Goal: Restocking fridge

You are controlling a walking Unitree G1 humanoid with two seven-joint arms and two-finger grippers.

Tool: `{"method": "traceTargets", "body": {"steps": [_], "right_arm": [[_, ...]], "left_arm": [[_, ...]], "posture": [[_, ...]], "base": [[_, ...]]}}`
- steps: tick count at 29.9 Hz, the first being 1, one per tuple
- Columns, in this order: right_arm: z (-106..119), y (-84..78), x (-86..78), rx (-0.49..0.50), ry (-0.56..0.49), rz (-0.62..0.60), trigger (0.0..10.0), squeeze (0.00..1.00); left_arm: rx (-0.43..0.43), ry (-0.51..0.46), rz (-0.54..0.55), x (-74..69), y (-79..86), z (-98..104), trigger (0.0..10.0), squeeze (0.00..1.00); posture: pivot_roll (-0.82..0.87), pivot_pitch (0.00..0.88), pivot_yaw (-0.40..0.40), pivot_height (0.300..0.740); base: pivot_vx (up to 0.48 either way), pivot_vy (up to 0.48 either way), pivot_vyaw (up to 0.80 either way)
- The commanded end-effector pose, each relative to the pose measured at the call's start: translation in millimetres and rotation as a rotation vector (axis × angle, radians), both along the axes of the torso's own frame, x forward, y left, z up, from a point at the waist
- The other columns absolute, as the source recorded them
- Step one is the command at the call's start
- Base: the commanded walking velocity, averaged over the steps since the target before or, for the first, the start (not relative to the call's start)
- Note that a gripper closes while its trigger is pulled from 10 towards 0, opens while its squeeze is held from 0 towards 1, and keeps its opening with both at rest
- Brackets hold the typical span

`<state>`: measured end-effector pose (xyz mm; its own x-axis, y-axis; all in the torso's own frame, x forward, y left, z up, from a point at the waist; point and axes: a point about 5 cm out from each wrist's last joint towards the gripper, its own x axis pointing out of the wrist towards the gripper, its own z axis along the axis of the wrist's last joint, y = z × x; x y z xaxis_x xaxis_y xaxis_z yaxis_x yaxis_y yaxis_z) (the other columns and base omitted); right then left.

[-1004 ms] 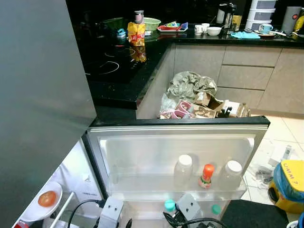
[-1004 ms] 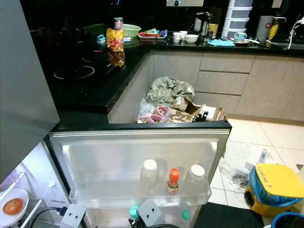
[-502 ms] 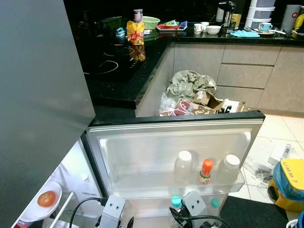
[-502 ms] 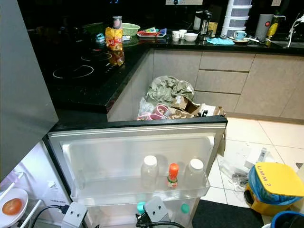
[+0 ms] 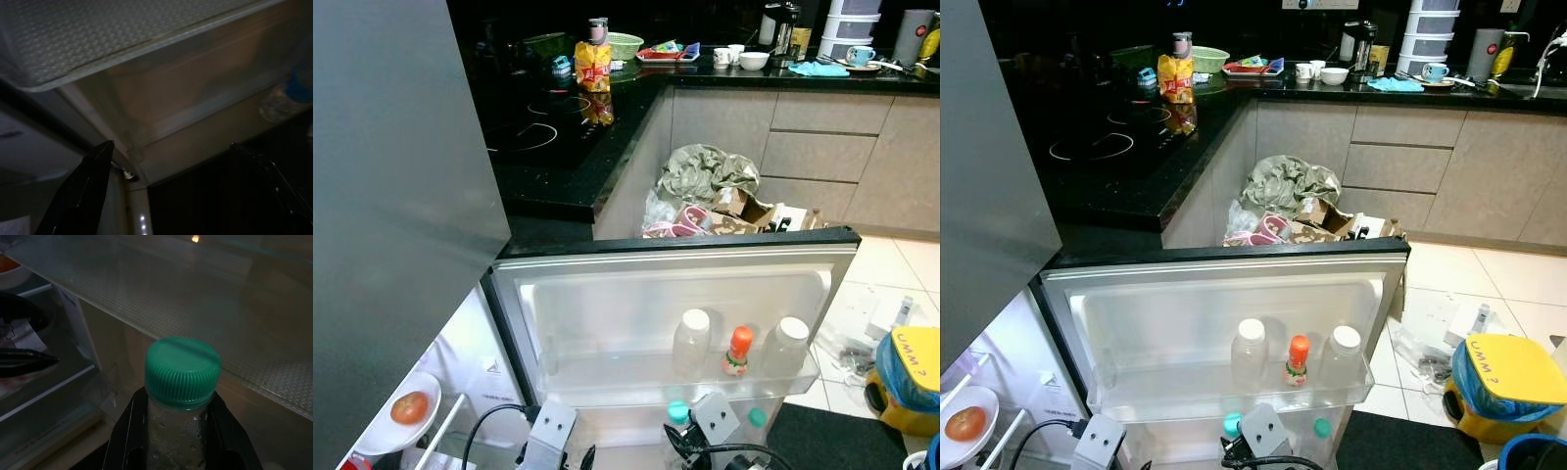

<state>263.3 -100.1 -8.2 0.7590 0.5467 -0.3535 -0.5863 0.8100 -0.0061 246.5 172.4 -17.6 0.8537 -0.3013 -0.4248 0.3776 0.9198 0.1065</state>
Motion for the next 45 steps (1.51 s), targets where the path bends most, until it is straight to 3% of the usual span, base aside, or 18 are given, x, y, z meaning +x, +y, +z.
{"method": "traceTargets", "body": {"steps": [1,12,21,31,45], "right_arm": [[4,0.8,2.8,0.013,-0.032,-0.008,10.0,0.0],[0,6.3,-9.6,0.0,-0.073,0.061,10.0,0.0],[1,6.2,-14.7,0.009,-0.121,0.05,10.0,0.0],[2,5.4,-14.2,-0.051,-0.174,0.064,10.0,0.0],[23,-2.1,0.4,0.018,-0.275,0.003,10.0,0.0]], "left_arm": [[-0.019,0.003,-0.024,-4.1,-2.4,-1,10.0,0.0],[-0.015,0.005,-0.073,-6.6,-3.7,0,10.0,0.0],[-0.023,0.004,-0.111,-8.2,-4.4,1,10.0,0.0],[-0.012,0.014,-0.141,-11.4,-4.9,0,10.0,0.0],[-0.009,0.012,-0.168,-12.8,-4.7,2,10.0,0.0]], "posture": [[-0.02,0.121,0.016,0.692],[-0.02,0.125,0.021,0.657],[-0.01,0.127,0.025,0.637],[-0.01,0.131,0.03,0.632],[-0.01,0.144,0.038,0.617]], "base": [[0.0,0.0,0.0],[0.0,0.0,0.0],[0.0,0.0,0.0],[0.0,0.0,0.0],[0.0,0.0,0.0]]}}
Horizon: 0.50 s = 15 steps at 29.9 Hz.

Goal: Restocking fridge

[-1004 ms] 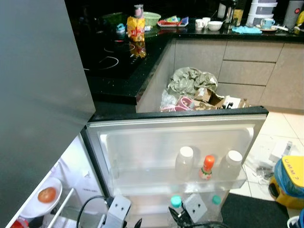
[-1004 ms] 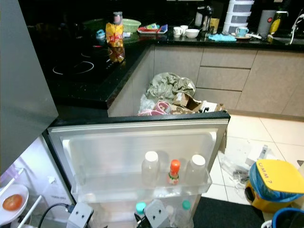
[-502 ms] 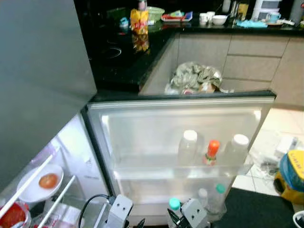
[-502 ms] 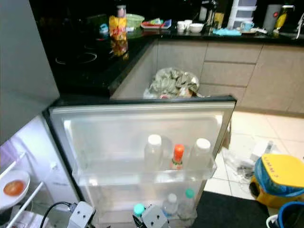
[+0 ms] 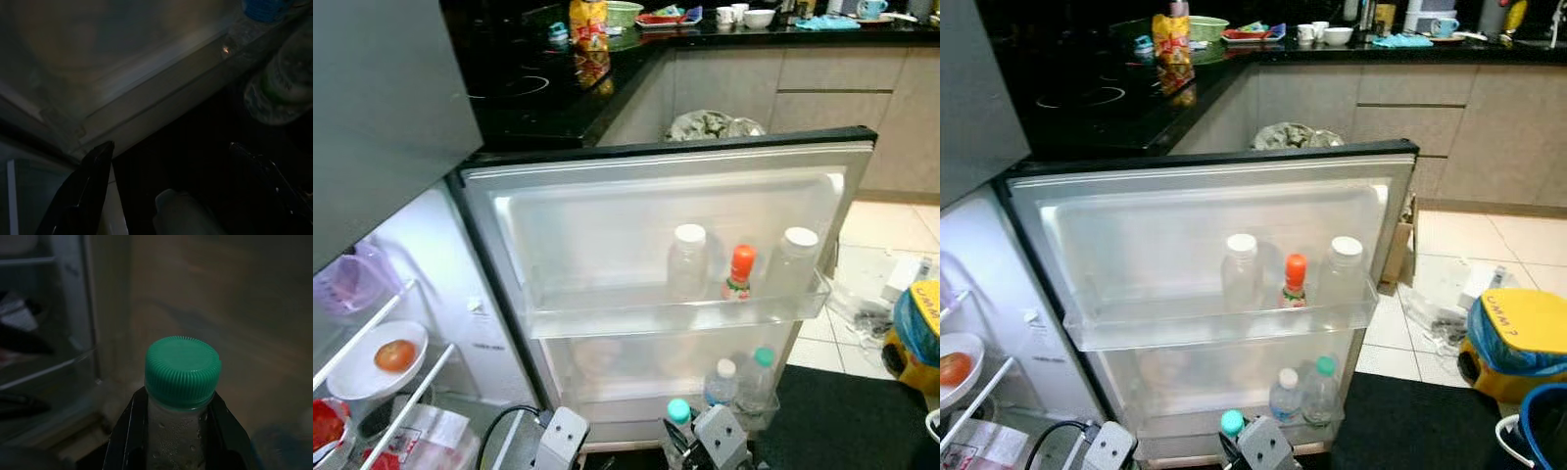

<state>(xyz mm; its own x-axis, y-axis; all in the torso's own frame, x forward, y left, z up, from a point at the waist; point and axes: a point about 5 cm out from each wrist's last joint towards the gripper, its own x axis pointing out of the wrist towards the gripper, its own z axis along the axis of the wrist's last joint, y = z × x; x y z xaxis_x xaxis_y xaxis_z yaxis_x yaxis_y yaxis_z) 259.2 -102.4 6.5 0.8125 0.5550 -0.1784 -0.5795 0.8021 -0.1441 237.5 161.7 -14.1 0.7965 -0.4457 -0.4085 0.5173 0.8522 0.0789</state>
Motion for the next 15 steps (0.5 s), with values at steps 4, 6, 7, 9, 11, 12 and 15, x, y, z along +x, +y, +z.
{"method": "traceTargets", "body": {"steps": [4,6,7,9,11,12,15], "right_arm": [[23,-3.1,14.0,0.049,-0.123,-0.025,10.0,0.0],[32,-5.4,19.9,0.066,-0.162,-0.036,10.0,0.0],[34,-6.1,21.6,0.071,-0.171,-0.041,10.0,0.0],[37,-7.2,23.9,0.075,-0.185,-0.044,10.0,0.0],[43,-8.3,28.8,0.082,-0.209,-0.053,10.0,0.0],[45,-8.5,30.8,0.08,-0.218,-0.058,10.0,0.0],[45,-8.5,32.4,0.08,-0.22,-0.069,10.0,0.0]], "left_arm": [[0.024,0.013,-0.018,-4.4,5.4,-1,10.0,0.0],[0.023,0.014,-0.022,-4.6,4.9,-1,10.0,0.0],[0.024,0.014,-0.024,-4.7,4.9,-1,10.0,0.0],[0.023,0.013,-0.026,-4.6,4.5,-1,10.0,0.0],[0.018,-0.002,-0.034,-2.9,3.2,2,10.0,0.0],[0.014,-0.009,-0.037,-1.9,2.5,4,10.0,0.0],[0.01,-0.016,-0.041,-1.0,1.9,5,10.0,0.0]], "posture": [[-0.01,0.148,0.041,0.617],[-0.01,0.149,0.042,0.617],[-0.01,0.149,0.042,0.617],[-0.01,0.149,0.042,0.617],[-0.01,0.155,0.043,0.617],[0.0,0.16,0.043,0.617],[0.0,0.16,0.043,0.617]], "base": [[0.0,0.0,0.0],[0.0,0.0,0.0],[0.0,0.0,0.0],[0.0,0.0,0.0],[0.0,0.0,0.0],[0.0,0.0,0.0],[0.0,0.0,0.0]]}}
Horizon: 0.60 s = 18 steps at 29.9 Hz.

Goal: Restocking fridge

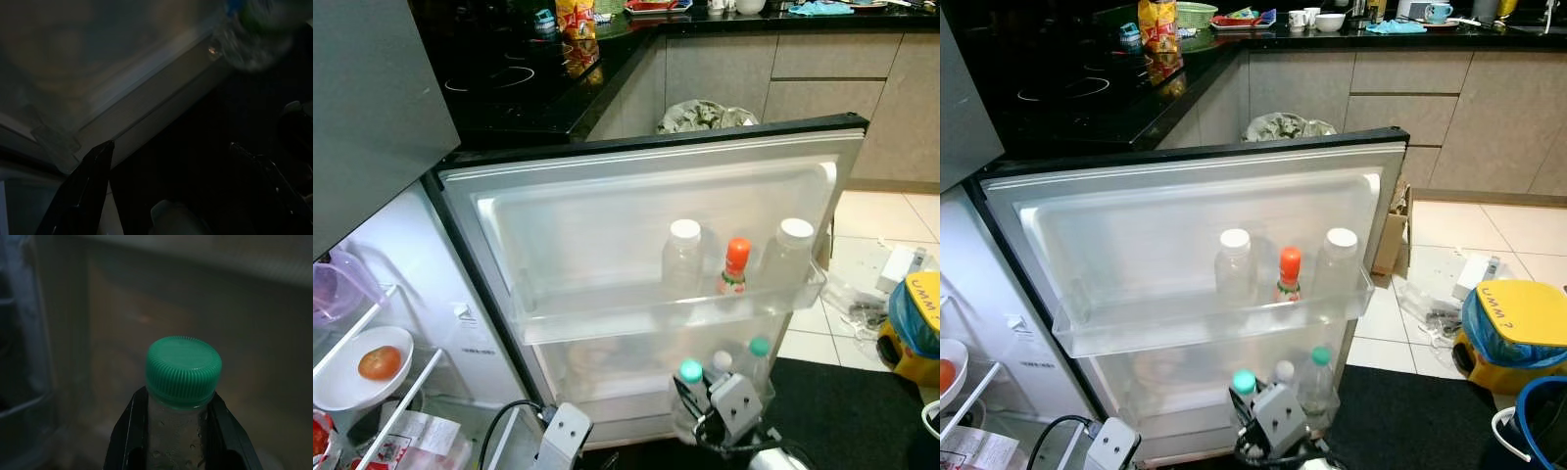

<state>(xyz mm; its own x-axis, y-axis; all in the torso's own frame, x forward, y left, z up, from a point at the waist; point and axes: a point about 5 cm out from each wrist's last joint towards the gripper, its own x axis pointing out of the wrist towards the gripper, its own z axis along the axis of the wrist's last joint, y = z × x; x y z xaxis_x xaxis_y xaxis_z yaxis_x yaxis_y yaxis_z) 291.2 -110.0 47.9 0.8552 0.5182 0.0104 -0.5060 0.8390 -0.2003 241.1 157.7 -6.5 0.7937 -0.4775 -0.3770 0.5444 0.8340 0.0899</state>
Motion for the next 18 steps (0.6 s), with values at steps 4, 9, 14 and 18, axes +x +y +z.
{"method": "traceTargets", "body": {"steps": [4,9,14,18], "right_arm": [[10,3.6,5.1,0.02,-0.061,-0.026,10.0,0.0],[20,7.4,8.6,0.049,-0.099,-0.018,10.0,0.0],[34,7.1,13.7,0.083,-0.158,-0.021,10.0,0.0],[35,6.4,17.7,0.051,-0.175,-0.048,10.0,0.0]], "left_arm": [[0.015,-0.005,-0.029,-1.8,3.7,3,10.0,0.0],[0.013,-0.02,-0.039,-1.5,4.1,7,10.0,0.0],[0.008,-0.031,-0.046,-2.4,4.7,10,10.0,0.0],[-0.001,-0.042,-0.066,-2.1,1.1,13,10.0,0.0]], "posture": [[0.01,0.178,0.039,0.617],[0.01,0.182,0.039,0.617],[0.02,0.195,0.036,0.617],[0.03,0.213,0.048,0.617]], "base": [[0.0,0.0,0.0],[0.0,0.0,0.0],[0.0,0.0,0.0],[0.0,0.0,0.0]]}}
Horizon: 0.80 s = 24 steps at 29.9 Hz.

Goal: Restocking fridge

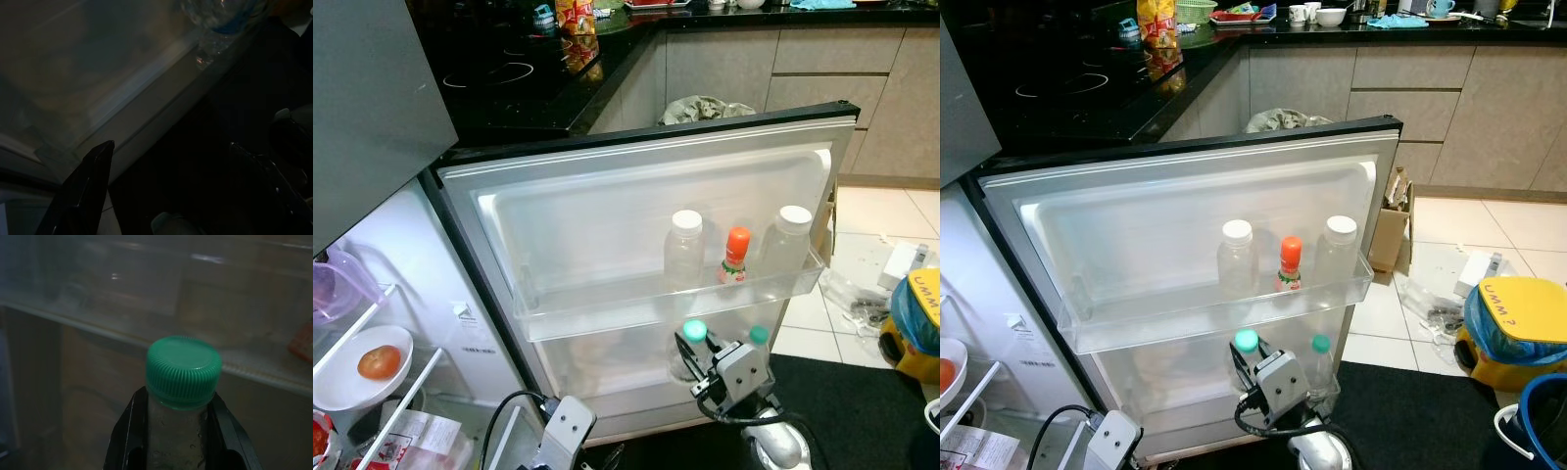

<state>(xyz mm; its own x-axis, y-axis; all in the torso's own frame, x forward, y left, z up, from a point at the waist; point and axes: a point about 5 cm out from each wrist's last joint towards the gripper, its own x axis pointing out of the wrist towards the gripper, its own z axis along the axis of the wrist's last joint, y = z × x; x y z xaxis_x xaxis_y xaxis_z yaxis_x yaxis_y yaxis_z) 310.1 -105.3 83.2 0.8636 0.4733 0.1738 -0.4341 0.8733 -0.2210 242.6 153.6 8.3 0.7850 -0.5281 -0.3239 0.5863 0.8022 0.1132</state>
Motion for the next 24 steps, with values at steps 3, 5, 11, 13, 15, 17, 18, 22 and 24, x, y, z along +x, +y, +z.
{"method": "traceTargets", "body": {"steps": [3,5,11,13,15,17,18,22,24], "right_arm": [[-1,4.1,-0.3,-0.027,-0.028,-0.011,10.0,0.0],[-2,5.1,-0.3,-0.03,-0.024,-0.013,10.0,0.0],[-15,11.3,-2.9,-0.035,0.05,-0.024,10.0,0.0],[-15,12.1,-2.5,-0.038,0.053,-0.028,10.0,0.0],[-16,13.8,-1.3,-0.04,0.061,-0.034,10.0,0.0],[-16,15.1,-0.6,-0.039,0.064,-0.033,10.0,0.0],[-16,16.1,0.2,-0.044,0.068,-0.033,10.0,0.0],[-15,18.0,2.0,-0.047,0.062,-0.032,10.0,0.0],[-13,19.6,2.5,-0.046,0.05,-0.025,10.0,0.0]], "left_arm": [[0.009,0.006,-0.028,-2.3,2.6,2,10.0,0.0],[0.008,0.002,-0.037,-1.9,1.6,4,10.0,0.0],[-0.003,-0.036,-0.091,-1.0,-4.6,17,10.0,0.0],[-0.004,-0.038,-0.095,-1.8,-5.0,18,10.0,0.0],[-0.006,-0.039,-0.103,-3.7,-6.2,20,10.0,0.0],[-0.006,-0.038,-0.109,-4.8,-6.9,20,10.0,0.0],[-0.003,-0.038,-0.116,-5.9,-7.7,21,10.0,0.0],[-0.001,-0.042,-0.128,-7.4,-9.2,23,10.0,0.0],[-0.002,-0.046,-0.129,-7.8,-9.6,24,10.0,0.0]], "posture": [[0.04,0.231,0.053,0.617],[0.04,0.231,0.053,0.617],[0.08,0.275,0.068,0.617],[0.09,0.278,0.07,0.617],[0.1,0.287,0.071,0.612],[0.1,0.291,0.071,0.607],[0.1,0.291,0.071,0.602],[0.11,0.299,0.064,0.602],[0.12,0.3,0.06,0.602]], "base": [[0.0,0.0,0.0],[0.0,0.0,0.0],[0.0,0.0,0.0],[0.0,0.0,0.0],[0.0,0.0,0.0],[0.0,0.0,0.0],[0.0,0.0,0.0],[0.0,0.0,0.0],[0.0,0.0,0.0]]}}
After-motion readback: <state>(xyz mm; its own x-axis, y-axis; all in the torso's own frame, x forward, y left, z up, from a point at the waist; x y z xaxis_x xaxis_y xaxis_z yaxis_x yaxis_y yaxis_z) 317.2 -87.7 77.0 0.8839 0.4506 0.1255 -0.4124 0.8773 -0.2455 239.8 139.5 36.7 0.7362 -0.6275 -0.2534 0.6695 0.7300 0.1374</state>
